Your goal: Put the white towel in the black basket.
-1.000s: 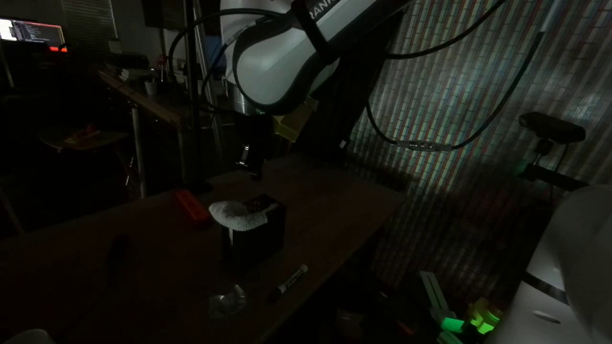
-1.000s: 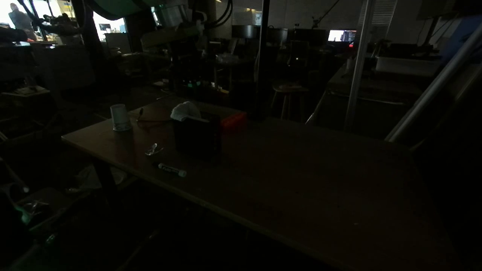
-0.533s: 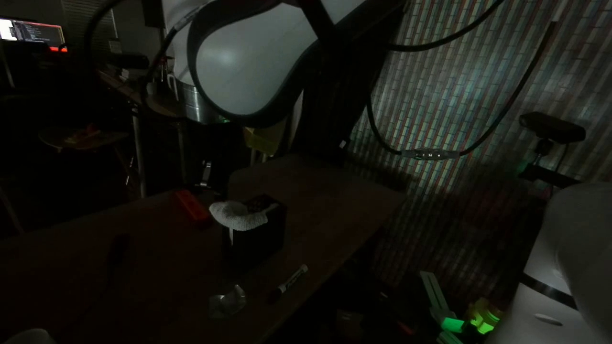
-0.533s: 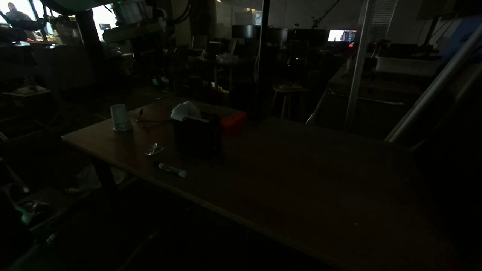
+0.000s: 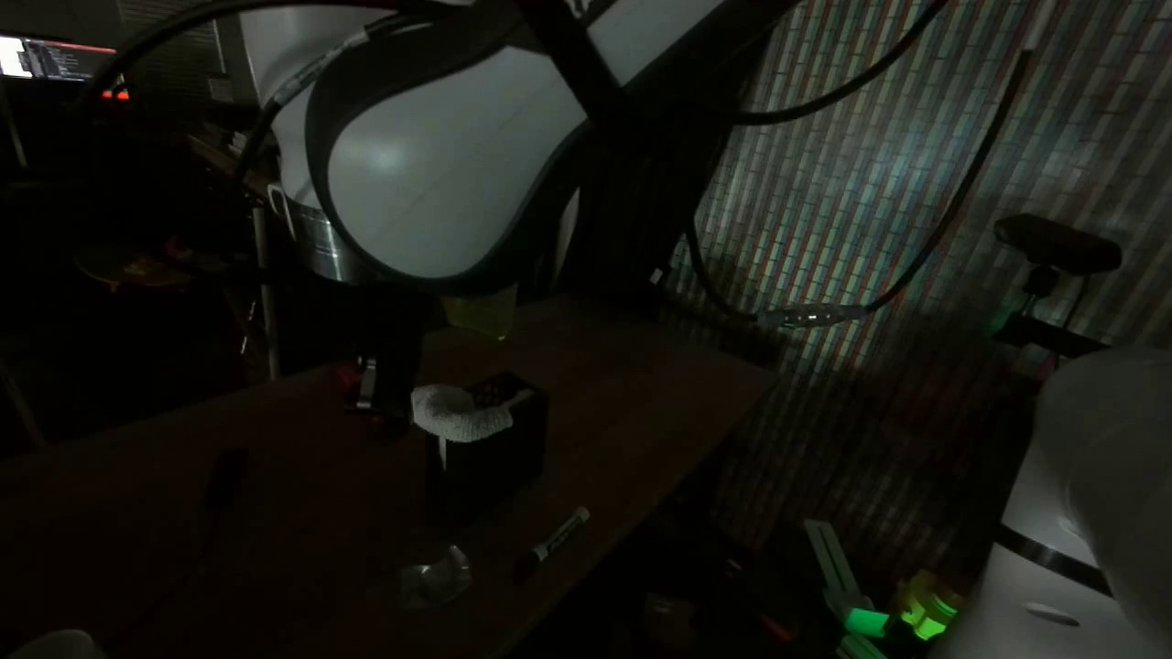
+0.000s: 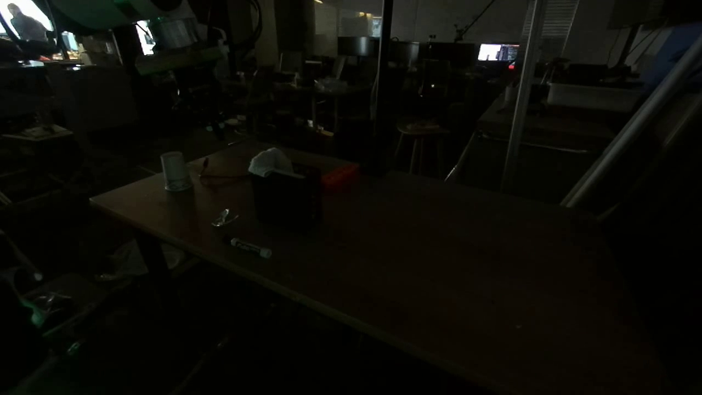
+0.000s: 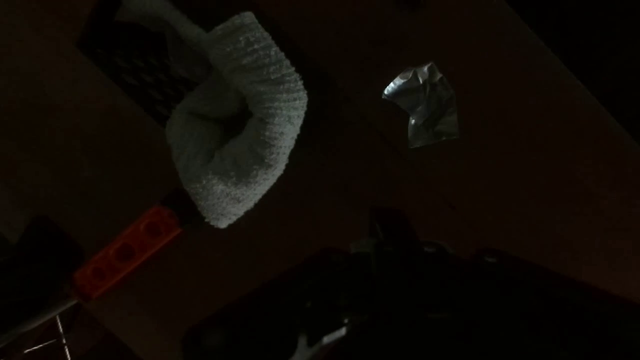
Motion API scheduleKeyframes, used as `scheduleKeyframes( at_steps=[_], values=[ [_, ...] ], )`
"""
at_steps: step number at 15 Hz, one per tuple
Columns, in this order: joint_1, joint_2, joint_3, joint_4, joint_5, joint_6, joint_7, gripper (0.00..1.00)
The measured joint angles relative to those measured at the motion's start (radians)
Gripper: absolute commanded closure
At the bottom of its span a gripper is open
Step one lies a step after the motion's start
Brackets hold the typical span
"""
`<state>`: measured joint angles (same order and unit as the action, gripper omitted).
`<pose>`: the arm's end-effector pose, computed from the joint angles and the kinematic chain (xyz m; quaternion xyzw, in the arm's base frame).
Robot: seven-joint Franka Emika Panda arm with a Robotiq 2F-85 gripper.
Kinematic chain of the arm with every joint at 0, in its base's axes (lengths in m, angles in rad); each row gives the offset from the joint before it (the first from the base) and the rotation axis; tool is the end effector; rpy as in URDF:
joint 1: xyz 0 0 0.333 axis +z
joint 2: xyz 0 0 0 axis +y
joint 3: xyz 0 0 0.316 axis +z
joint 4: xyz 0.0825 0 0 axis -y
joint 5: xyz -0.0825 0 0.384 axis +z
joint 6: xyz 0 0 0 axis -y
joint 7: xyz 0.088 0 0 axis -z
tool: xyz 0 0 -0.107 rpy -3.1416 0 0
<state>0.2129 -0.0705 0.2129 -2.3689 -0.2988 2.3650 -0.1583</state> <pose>0.4540 0.2021 0.3590 0.9161 0.3827 0.0464 0.1099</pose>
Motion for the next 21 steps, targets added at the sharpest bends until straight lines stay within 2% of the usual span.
scheduleKeyframes(
  at_steps=[11,21],
  values=[
    [-0.016,0.144,-0.021,0.053,-0.045,0.0,-0.002,1.0],
    [-0.027,0.238,-0.08,0.126,-0.12,-0.001,0.0,1.0]
  ],
)
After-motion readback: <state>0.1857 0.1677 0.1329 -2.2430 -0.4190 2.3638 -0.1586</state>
